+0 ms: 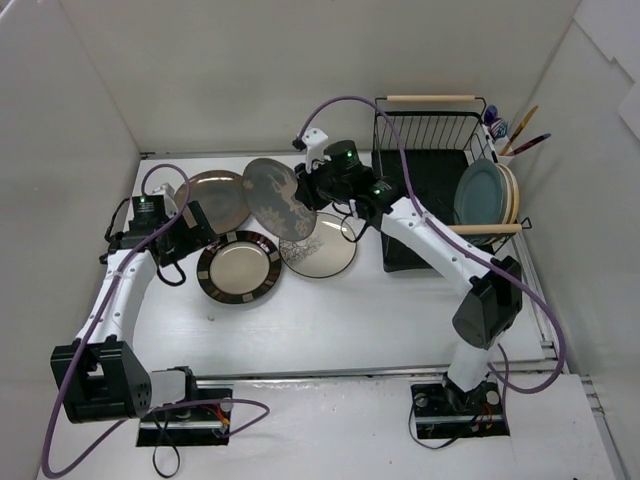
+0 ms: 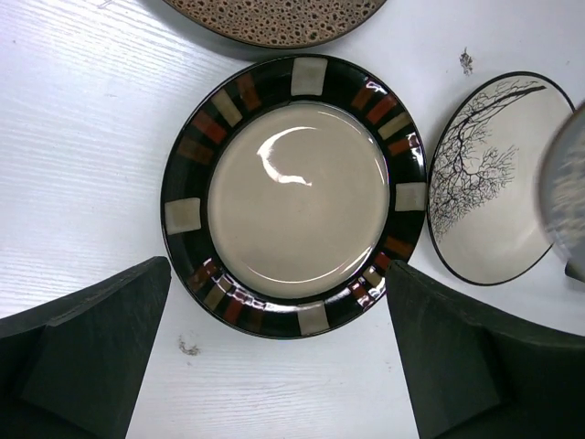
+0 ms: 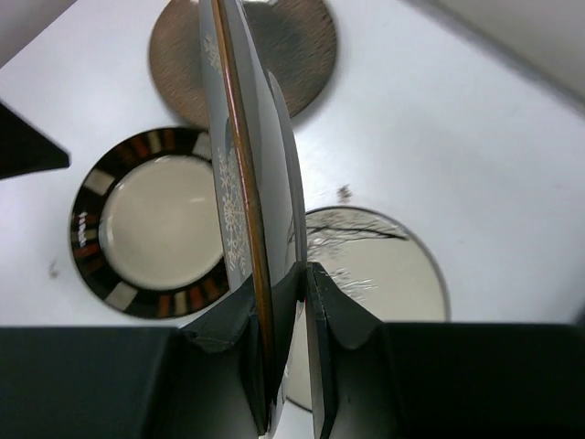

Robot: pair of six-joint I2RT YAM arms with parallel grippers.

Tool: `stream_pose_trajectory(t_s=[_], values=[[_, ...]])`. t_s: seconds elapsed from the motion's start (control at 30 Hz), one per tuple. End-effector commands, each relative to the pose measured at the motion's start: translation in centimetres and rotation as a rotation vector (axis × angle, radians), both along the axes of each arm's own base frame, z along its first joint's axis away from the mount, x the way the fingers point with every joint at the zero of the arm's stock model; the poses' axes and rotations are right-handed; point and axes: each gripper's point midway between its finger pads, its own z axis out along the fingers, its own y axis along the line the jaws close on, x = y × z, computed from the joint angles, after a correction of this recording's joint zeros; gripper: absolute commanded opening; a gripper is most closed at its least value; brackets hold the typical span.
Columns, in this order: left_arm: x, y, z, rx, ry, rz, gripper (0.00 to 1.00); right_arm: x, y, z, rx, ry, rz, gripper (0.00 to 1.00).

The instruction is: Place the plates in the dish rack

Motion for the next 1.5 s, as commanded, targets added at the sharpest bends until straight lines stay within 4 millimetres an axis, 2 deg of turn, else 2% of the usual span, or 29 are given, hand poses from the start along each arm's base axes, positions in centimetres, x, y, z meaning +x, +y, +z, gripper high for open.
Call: stream_pose_trajectory(t_s=[0.0, 0.17, 0.23, 0.4, 0.47, 0.5, 0.57, 0.6, 0.63, 0.7, 0.9, 1.0, 1.27, 1.3, 1.47], values=[[1.0, 0.2, 1.6, 0.022, -0.084, -0.011, 0.99, 1.8, -3.5, 16.9, 0.186, -0.418, -0.13, 0.0], [1.0, -0.2, 0.8, 0.003, -0.072, -0.031, 0.99, 2.4, -7.2, 21.2, 0.183, -0.529, -0.216, 0.0], [1.1, -0.4, 0.9, -0.005, -0.075, -0.035, 0.99, 2.8, -9.5, 22.3, 0.173, -0.56, -0.264, 0.0], [1.4, -0.7, 0.8, -0.019, -0.074, -0.052, 0.99, 3.6, -14.9, 23.2, 0.15, -0.591, -0.378, 0.0], [1.5, -0.8, 0.8, -0.02, -0.07, -0.057, 0.99, 3.4, -17.2, 23.9, 0.148, -0.606, -0.419, 0.0], [1.5, -0.8, 0.8, -0.022, -0.07, -0.058, 0.99, 3.2, -19.0, 24.6, 0.147, -0.625, -0.455, 0.0], [1.6, -0.9, 0.8, -0.027, -0.07, -0.063, 0.99, 3.0, -20.7, 24.2, 0.124, -0.611, -0.489, 0.0], [1.6, -1.0, 0.6, -0.03, -0.066, -0.066, 1.0, 3.2, -22.3, 24.3, 0.11, -0.616, -0.524, 0.0], [1.6, -1.1, 0.5, -0.037, -0.062, -0.072, 0.99, 2.7, -23.2, 24.8, 0.111, -0.628, -0.542, 0.0], [1.7, -1.2, 0.5, -0.042, -0.061, -0.076, 0.99, 2.4, -25.1, 24.7, 0.091, -0.63, -0.581, 0.0], [1.8, -1.4, 0.3, -0.051, -0.052, -0.087, 0.99, 2.2, -30.7, 22.5, -0.013, -0.599, -0.745, 0.0], [1.8, -1.5, 0.2, -0.056, -0.048, -0.094, 0.99, 2.4, -32.9, 20.4, -0.053, -0.558, -0.796, 0.0], [1.8, -1.6, 0.1, -0.062, -0.044, -0.096, 0.99, 3.0, -36.7, 14.2, -0.123, -0.429, -0.828, 0.0], [1.8, -1.7, 0.0, -0.063, -0.042, -0.097, 0.99, 3.2, -37.7, 12.9, -0.129, -0.4, -0.834, 0.0], [1.8, -1.8, 0.1, -0.067, -0.046, -0.102, 0.99, 3.3, -39.3, 10.6, -0.144, -0.349, -0.85, 0.0]])
